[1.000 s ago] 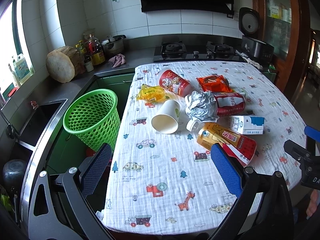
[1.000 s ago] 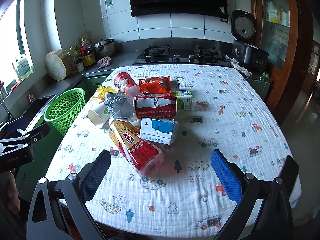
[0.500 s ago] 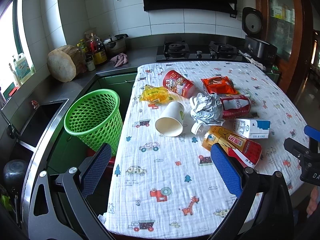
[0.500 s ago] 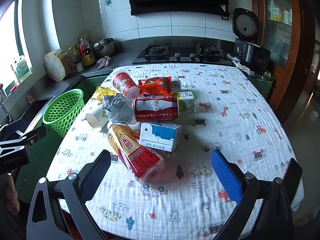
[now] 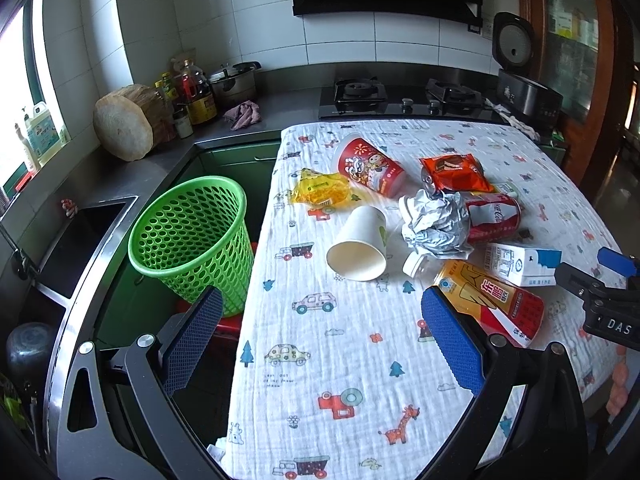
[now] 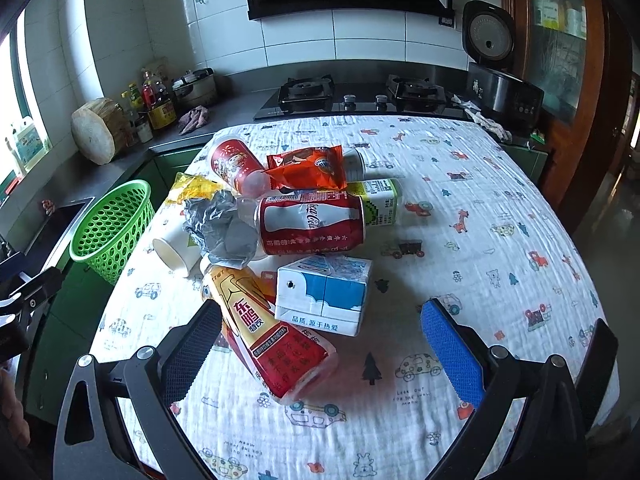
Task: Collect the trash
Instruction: 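Reach the right gripper to the white milk carton and grasp it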
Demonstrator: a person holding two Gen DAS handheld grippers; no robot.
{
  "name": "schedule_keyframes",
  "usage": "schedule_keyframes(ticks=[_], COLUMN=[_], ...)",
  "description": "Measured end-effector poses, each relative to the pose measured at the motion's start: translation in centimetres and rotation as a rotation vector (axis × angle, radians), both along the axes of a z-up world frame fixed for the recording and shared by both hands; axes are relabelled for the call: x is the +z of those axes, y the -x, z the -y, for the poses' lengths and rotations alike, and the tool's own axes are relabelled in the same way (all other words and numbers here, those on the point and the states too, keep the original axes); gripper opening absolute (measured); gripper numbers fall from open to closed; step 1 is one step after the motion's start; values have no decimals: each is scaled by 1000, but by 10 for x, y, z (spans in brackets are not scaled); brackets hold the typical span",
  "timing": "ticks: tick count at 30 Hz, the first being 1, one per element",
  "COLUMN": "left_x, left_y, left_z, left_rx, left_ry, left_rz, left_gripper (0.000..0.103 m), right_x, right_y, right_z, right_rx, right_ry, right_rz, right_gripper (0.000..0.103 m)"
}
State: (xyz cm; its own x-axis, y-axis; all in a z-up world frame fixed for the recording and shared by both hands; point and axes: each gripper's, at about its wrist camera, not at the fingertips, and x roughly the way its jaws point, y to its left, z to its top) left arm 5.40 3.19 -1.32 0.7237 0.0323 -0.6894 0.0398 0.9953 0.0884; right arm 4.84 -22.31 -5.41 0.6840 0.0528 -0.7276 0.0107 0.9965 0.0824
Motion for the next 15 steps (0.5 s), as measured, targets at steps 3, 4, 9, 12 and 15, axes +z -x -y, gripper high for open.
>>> schedule_keyframes(ticks=[3, 4, 9, 12, 15], left_x=[0, 0, -2, -3, -4], left_y=[-7, -9, -18, -24, -28], left_z=[-5, -6, -11, -13, -12], left_rx=[0, 0, -5, -14, -21], left_ry=[0, 0, 1, 1, 3], left_rz=[-3, -3, -9, -13, -12], left_gripper=[98, 98, 98, 98, 98], right_x=[-4, -5, -10, -12, -12], right_y=[-9, -12, -23, -26, -27], right_z=[-3, -4, -7, -7, -7], right_rx=[-9, -13, -29, -41, -53], right_ry=[3, 3, 12, 13, 17], right_rz=[-12, -15, -25, -30, -27], right_gripper=[97, 97, 97, 97, 97])
